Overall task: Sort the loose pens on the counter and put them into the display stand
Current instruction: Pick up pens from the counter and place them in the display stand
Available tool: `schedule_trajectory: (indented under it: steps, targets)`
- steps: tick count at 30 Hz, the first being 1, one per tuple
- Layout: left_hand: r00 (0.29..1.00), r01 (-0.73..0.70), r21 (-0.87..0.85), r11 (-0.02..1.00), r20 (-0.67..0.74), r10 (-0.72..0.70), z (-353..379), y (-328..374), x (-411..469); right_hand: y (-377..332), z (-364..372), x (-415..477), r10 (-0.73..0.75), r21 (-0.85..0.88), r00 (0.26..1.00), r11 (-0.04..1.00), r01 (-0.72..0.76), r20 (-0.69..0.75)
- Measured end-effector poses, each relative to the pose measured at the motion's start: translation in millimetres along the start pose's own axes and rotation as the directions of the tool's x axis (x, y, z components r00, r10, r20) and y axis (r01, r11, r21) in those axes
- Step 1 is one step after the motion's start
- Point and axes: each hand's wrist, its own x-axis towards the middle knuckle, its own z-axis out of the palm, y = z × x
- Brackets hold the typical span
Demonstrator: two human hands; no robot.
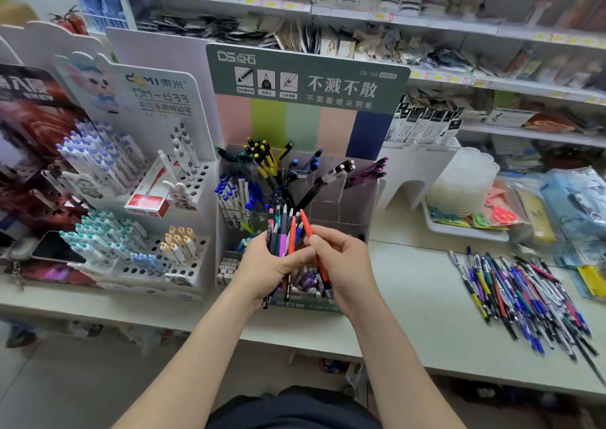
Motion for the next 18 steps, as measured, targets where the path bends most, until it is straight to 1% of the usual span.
schedule_trajectory:
  steps: [1, 3, 5, 7, 9, 13, 15, 18]
  targets:
    - [1.0, -0.016, 0.0, 1.0, 0.019, 0.016, -2, 0, -1, 1, -2, 0, 0.039, 0.049, 0.999, 0.998, -0.039, -0.002]
    - [0.998, -0.046, 0.027, 0.999, 0.041, 0.045, -4, -3, -1, 3, -5, 0, 0.124, 0.094, 0.992, 0.988, -0.125, 0.024]
    - [0.998, -0.062, 0.091, 0.994, 0.026, 0.06, -6, -6, 1, 5, -7, 0, 0.209, 0.11, 0.975, 0.97, -0.216, 0.076]
    - [0.996, -0.088, 0.188, 0.978, 0.014, 0.087, -9, -7, 2, 4, -11, -1, 0.253, 0.097, 0.958, 0.959, -0.267, 0.134]
    - [0.993, -0.117, 0.288, 0.951, 0.022, 0.116, -11, -6, 3, 1, -17, 0, 0.237, 0.035, 0.955, 0.968, -0.247, 0.178]
    - [0.991, -0.131, 0.435, 0.891, 0.047, 0.122, -6, -2, -1, -2, -19, 2, 0.179, -0.156, 0.944, 0.978, -0.139, 0.278]
    - [0.988, -0.15, 0.455, 0.878, 0.042, 0.148, -4, -4, -1, 0, -16, 6, 0.178, -0.213, 0.943, 0.97, -0.12, 0.28]
    - [0.986, -0.168, 0.459, 0.872, 0.059, 0.159, -6, -3, -1, 3, -13, 9, 0.203, -0.228, 0.941, 0.963, -0.143, 0.269]
